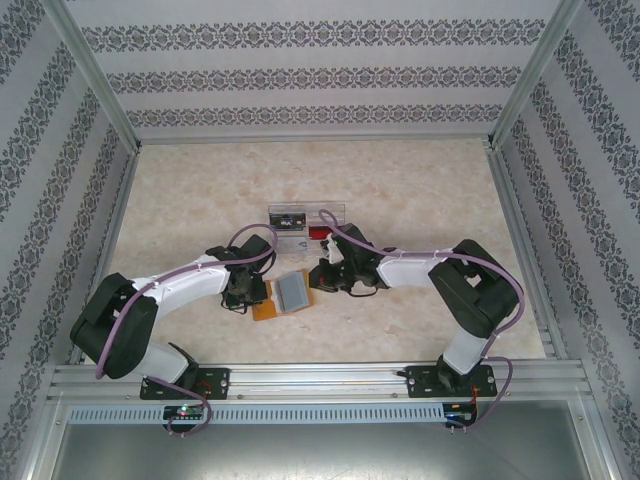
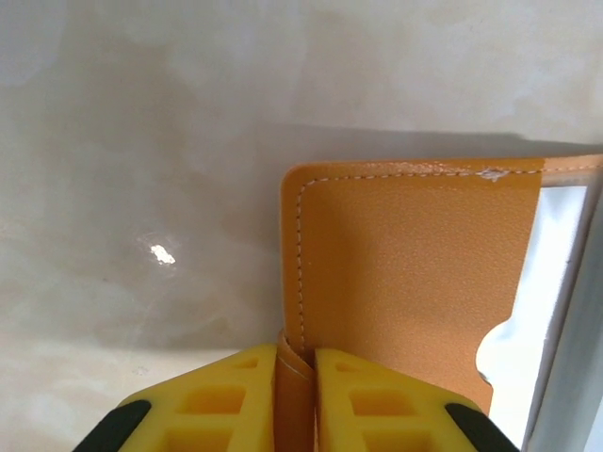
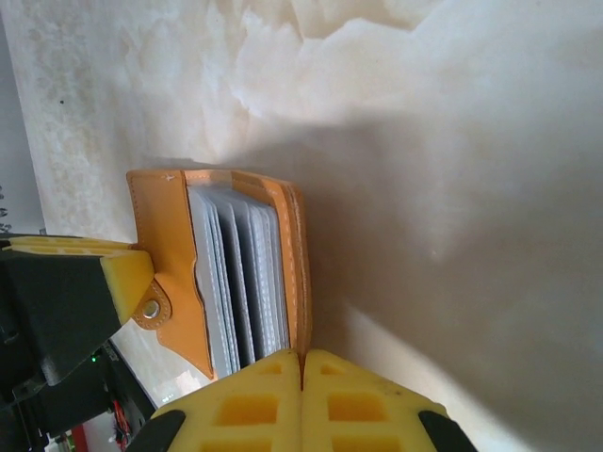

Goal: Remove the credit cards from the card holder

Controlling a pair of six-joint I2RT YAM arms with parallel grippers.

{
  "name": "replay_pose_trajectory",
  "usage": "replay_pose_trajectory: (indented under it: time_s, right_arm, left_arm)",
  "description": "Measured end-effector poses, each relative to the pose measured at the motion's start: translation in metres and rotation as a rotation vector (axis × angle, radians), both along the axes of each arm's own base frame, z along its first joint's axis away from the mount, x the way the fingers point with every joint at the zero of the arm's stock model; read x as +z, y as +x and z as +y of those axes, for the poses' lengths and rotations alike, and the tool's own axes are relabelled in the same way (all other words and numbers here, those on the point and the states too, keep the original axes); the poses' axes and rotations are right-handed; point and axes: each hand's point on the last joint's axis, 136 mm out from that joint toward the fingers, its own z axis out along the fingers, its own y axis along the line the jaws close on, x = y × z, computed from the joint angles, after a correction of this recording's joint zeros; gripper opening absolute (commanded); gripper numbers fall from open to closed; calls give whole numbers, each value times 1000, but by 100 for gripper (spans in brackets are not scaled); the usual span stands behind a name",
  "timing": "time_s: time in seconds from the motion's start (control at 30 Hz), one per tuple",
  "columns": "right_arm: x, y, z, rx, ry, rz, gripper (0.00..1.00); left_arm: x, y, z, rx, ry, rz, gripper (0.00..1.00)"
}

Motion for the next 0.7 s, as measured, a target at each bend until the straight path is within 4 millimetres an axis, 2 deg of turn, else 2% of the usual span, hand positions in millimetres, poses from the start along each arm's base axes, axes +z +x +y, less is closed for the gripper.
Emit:
replay_pose_trajectory:
  time_s: [0.07, 0.2, 0.3, 0.4, 0.5, 0.7]
  right_arm:
    - [5, -3, -4, -4, 2, -5, 0]
    - [35, -6, -18, -32, 4, -53, 0]
    - [57, -7, -31, -52, -31, -106, 0]
    - [71, -5, -41, -64, -97, -138, 0]
    - [78, -6, -40, -59, -157, -150, 0]
    - [68, -13, -17, -9, -272, -130, 0]
  left_arm:
    - [0, 1, -4, -4, -19, -4, 33]
    - [4, 8, -15, -10, -72, -24, 49]
    - [15, 19, -26, -12, -113, -55, 68]
    - [32, 35, -38, -17, -154, -105, 69]
    - [45, 44, -44, -18, -187, -158, 67]
    - [74, 47, -41, -3, -229, -253, 64]
